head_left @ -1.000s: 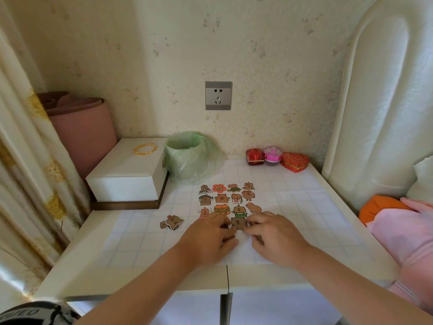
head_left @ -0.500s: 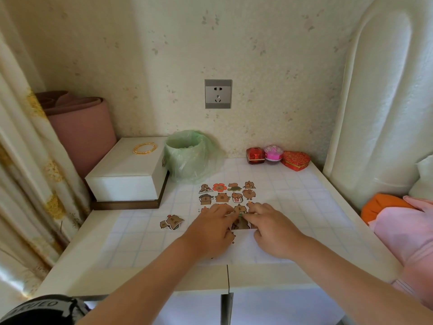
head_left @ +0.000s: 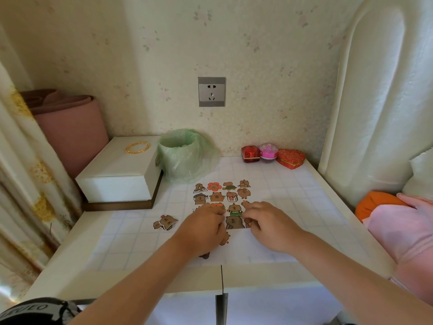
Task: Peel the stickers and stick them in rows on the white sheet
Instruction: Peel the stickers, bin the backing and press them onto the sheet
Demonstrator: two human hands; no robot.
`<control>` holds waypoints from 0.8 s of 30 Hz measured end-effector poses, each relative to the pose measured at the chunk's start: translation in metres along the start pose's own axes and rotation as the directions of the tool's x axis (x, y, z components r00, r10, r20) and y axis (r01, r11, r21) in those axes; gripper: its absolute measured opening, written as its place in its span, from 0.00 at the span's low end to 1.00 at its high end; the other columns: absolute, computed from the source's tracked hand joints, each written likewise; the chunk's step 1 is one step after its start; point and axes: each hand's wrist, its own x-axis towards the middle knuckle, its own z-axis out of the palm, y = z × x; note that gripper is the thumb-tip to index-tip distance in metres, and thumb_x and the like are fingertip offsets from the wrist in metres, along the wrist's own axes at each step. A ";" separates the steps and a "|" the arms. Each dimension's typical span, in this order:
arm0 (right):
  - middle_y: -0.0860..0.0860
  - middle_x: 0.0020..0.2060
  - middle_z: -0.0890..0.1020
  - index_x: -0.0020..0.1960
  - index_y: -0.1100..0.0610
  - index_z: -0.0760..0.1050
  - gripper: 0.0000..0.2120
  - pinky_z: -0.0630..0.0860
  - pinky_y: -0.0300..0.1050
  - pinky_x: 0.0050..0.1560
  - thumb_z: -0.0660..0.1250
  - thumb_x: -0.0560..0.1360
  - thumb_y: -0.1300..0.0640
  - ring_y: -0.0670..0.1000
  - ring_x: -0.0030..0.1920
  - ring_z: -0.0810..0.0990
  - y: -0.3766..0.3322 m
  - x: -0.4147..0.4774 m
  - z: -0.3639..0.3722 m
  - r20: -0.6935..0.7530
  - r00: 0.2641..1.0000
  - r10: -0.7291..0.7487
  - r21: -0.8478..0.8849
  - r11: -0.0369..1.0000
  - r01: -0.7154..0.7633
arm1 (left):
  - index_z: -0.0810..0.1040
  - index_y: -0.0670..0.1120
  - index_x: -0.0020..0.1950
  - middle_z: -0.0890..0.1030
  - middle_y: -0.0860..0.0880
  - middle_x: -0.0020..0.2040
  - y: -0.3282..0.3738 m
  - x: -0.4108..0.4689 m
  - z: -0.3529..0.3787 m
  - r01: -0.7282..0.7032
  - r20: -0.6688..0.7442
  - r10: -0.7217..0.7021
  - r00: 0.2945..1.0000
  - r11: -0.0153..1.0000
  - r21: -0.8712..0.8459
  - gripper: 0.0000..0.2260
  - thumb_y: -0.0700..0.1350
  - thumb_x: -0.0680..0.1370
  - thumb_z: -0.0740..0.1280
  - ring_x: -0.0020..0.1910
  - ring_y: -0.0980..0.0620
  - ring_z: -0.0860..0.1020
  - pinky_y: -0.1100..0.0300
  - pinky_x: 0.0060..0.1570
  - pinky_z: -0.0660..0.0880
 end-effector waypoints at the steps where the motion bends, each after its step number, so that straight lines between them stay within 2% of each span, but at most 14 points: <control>1: 0.49 0.60 0.78 0.63 0.52 0.79 0.18 0.75 0.50 0.56 0.60 0.77 0.63 0.54 0.59 0.74 -0.002 -0.001 -0.001 0.012 1.000 -0.007 -0.015 1.000 0.007 | 0.83 0.46 0.54 0.79 0.52 0.62 -0.001 -0.001 0.001 0.003 -0.005 -0.003 1.000 1.000 -0.012 0.16 0.45 0.82 0.55 0.60 0.50 0.72 0.61 0.56 0.71; 3: 0.49 0.64 0.76 0.68 0.50 0.76 0.21 0.74 0.50 0.59 0.60 0.78 0.63 0.54 0.61 0.73 -0.005 -0.004 -0.001 0.035 0.999 -0.020 -0.059 0.998 0.022 | 0.83 0.45 0.53 0.80 0.51 0.56 -0.002 -0.003 0.001 0.014 -0.011 -0.015 1.000 0.999 -0.043 0.15 0.44 0.82 0.56 0.56 0.50 0.73 0.58 0.55 0.73; 6: 0.49 0.63 0.76 0.67 0.49 0.78 0.20 0.74 0.49 0.60 0.61 0.78 0.62 0.53 0.63 0.73 -0.007 -0.005 -0.004 0.019 1.000 -0.012 -0.062 0.998 0.013 | 0.81 0.48 0.61 0.78 0.52 0.56 -0.004 -0.007 -0.004 0.029 -0.060 -0.037 0.998 0.991 -0.129 0.14 0.43 0.81 0.59 0.57 0.51 0.74 0.61 0.54 0.72; 9: 0.49 0.62 0.77 0.65 0.49 0.79 0.18 0.75 0.46 0.55 0.62 0.79 0.61 0.54 0.63 0.75 -0.015 0.003 -0.014 -0.011 1.000 0.017 -0.042 0.999 -0.018 | 0.78 0.50 0.66 0.77 0.53 0.60 -0.010 -0.011 -0.021 0.066 -0.120 -0.091 0.989 0.978 -0.196 0.15 0.42 0.81 0.62 0.59 0.53 0.75 0.62 0.58 0.72; 12: 0.47 0.63 0.76 0.67 0.48 0.78 0.18 0.72 0.42 0.51 0.61 0.80 0.59 0.51 0.60 0.77 -0.035 0.022 -0.024 0.010 0.999 0.041 -0.017 0.999 -0.041 | 0.76 0.53 0.68 0.78 0.54 0.60 -0.025 -0.019 -0.043 0.158 -0.150 -0.182 0.972 0.974 -0.164 0.16 0.43 0.82 0.61 0.59 0.54 0.75 0.59 0.58 0.73; 15: 0.47 0.62 0.77 0.67 0.47 0.78 0.18 0.75 0.46 0.57 0.62 0.79 0.58 0.51 0.61 0.77 -0.064 0.044 -0.026 0.056 0.998 0.014 0.029 0.999 -0.016 | 0.74 0.55 0.69 0.80 0.56 0.60 -0.048 -0.032 -0.058 0.288 -0.131 -0.298 0.946 0.954 -0.088 0.17 0.43 0.82 0.59 0.57 0.54 0.77 0.58 0.57 0.75; 18: 0.48 0.62 0.80 0.67 0.48 0.77 0.17 0.76 0.47 0.56 0.63 0.80 0.56 0.50 0.56 0.79 -0.092 0.063 -0.017 0.122 0.993 0.000 0.110 0.994 -0.014 | 0.72 0.56 0.71 0.80 0.56 0.59 -0.071 -0.045 -0.066 0.398 -0.063 -0.401 0.914 0.916 -0.046 0.19 0.41 0.81 0.60 0.57 0.55 0.78 0.59 0.56 0.76; 19: 0.48 0.61 0.81 0.67 0.49 0.77 0.17 0.76 0.46 0.55 0.63 0.80 0.56 0.49 0.54 0.80 -0.100 0.068 -0.012 0.140 0.990 0.000 0.128 0.992 -0.018 | 0.72 0.56 0.71 0.80 0.56 0.60 -0.078 -0.049 -0.067 0.420 -0.046 -0.422 0.905 0.906 -0.049 0.20 0.40 0.81 0.60 0.57 0.56 0.77 0.61 0.56 0.76; 21: 0.48 0.61 0.81 0.68 0.49 0.76 0.17 0.76 0.46 0.58 0.63 0.80 0.55 0.49 0.57 0.79 -0.114 0.079 -0.001 0.176 0.984 0.000 0.147 0.989 -0.026 | 0.73 0.56 0.71 0.79 0.57 0.61 -0.088 -0.056 -0.067 0.440 -0.023 -0.440 0.898 0.898 -0.024 0.20 0.39 0.81 0.61 0.59 0.57 0.76 0.62 0.57 0.74; 24: 0.49 0.62 0.79 0.69 0.49 0.75 0.18 0.75 0.45 0.56 0.65 0.80 0.50 0.51 0.60 0.78 -0.129 0.092 0.017 0.223 0.975 0.002 0.120 0.992 -0.029 | 0.72 0.55 0.71 0.77 0.57 0.63 -0.099 -0.065 -0.065 0.441 -0.013 -0.440 0.898 0.897 0.037 0.18 0.45 0.81 0.63 0.63 0.55 0.74 0.58 0.61 0.73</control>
